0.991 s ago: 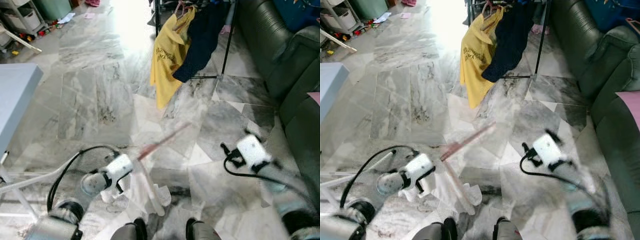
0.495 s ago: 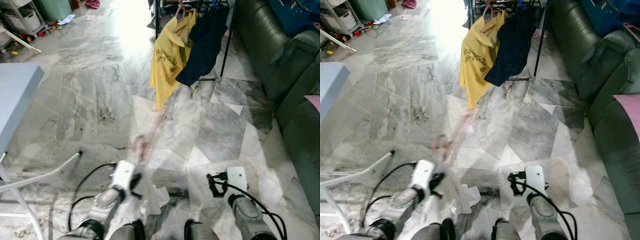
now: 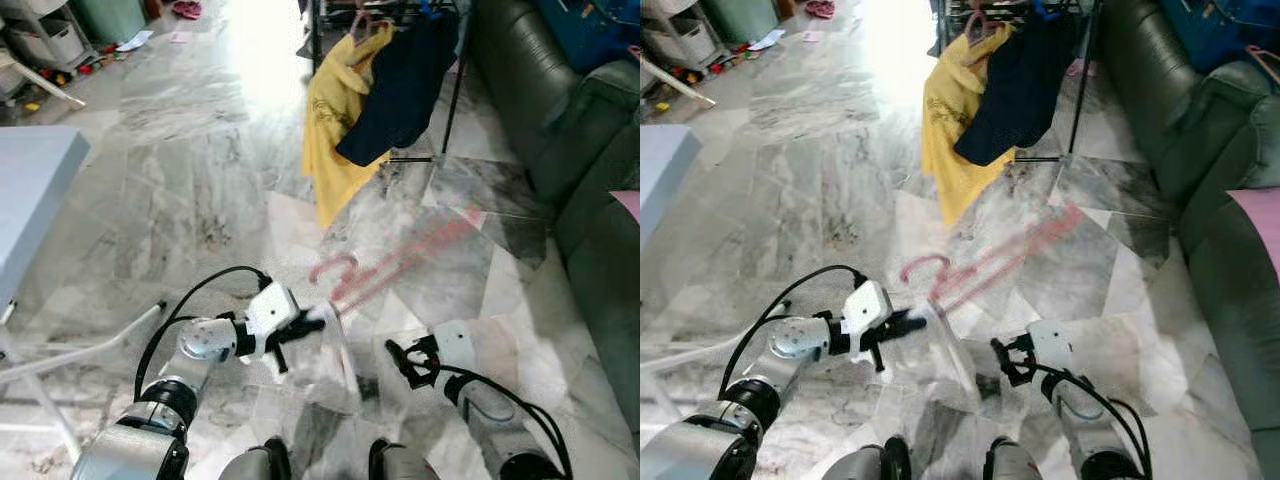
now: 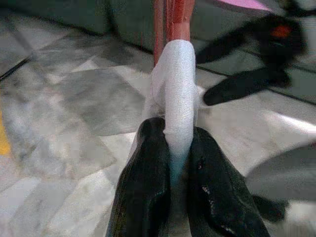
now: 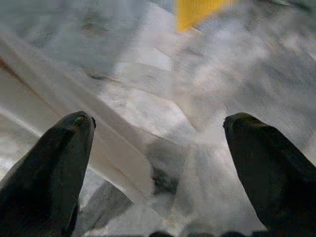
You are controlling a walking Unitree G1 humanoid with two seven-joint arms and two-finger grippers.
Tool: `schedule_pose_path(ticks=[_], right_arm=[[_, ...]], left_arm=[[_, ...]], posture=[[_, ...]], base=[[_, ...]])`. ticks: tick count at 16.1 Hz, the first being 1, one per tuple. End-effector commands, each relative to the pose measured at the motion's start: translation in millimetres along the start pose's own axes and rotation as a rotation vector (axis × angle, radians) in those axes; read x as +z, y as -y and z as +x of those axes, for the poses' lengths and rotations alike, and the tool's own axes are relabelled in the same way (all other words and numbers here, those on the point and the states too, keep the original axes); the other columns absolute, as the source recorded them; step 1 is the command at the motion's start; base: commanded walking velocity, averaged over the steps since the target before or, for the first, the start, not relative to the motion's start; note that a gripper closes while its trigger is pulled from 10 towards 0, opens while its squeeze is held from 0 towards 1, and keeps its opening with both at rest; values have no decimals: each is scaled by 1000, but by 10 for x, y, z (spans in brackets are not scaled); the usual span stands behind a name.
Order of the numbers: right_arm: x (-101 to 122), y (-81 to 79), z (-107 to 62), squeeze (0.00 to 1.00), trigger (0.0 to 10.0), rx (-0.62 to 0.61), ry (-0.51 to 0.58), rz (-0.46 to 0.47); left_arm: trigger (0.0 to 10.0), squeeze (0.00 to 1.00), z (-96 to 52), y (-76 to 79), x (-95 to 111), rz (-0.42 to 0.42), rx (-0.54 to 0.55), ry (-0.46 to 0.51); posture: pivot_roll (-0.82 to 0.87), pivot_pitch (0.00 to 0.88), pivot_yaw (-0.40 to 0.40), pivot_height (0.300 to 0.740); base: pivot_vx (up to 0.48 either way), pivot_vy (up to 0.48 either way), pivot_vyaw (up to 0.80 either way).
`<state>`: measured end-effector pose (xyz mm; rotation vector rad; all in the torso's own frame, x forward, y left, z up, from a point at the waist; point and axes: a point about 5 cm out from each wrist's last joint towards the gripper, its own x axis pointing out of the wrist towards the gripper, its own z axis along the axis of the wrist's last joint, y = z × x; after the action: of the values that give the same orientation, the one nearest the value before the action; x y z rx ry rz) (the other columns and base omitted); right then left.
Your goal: Hang hanger
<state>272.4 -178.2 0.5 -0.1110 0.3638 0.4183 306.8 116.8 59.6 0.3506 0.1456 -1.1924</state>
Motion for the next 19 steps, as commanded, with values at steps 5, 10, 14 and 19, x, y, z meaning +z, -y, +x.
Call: schedule_pose_path(ticks=[5, 10, 14, 19], right_arm=[[169, 122, -90, 0, 10000, 190, 43, -104], [246, 12, -114, 0, 10000, 465, 14, -116], [363, -44, 48, 0, 10000, 462, -1, -209], [311, -189, 228, 0, 0, 347, -43, -163]], left_arm=[[0, 0, -44, -215, 344, 180, -139, 44], [0, 0, 111, -252, 660, 254, -225, 152], [0, 0, 195, -154, 733, 238, -290, 250], [0, 0, 258, -114, 881, 196, -305, 395]], posture=[[-157, 247, 93, 740], [-153, 251, 110, 740], [-156, 243, 101, 740], [-136, 235, 88, 740]], base=[[0, 0, 0], [0, 0, 0], [0, 0, 0], [0, 0, 0]])
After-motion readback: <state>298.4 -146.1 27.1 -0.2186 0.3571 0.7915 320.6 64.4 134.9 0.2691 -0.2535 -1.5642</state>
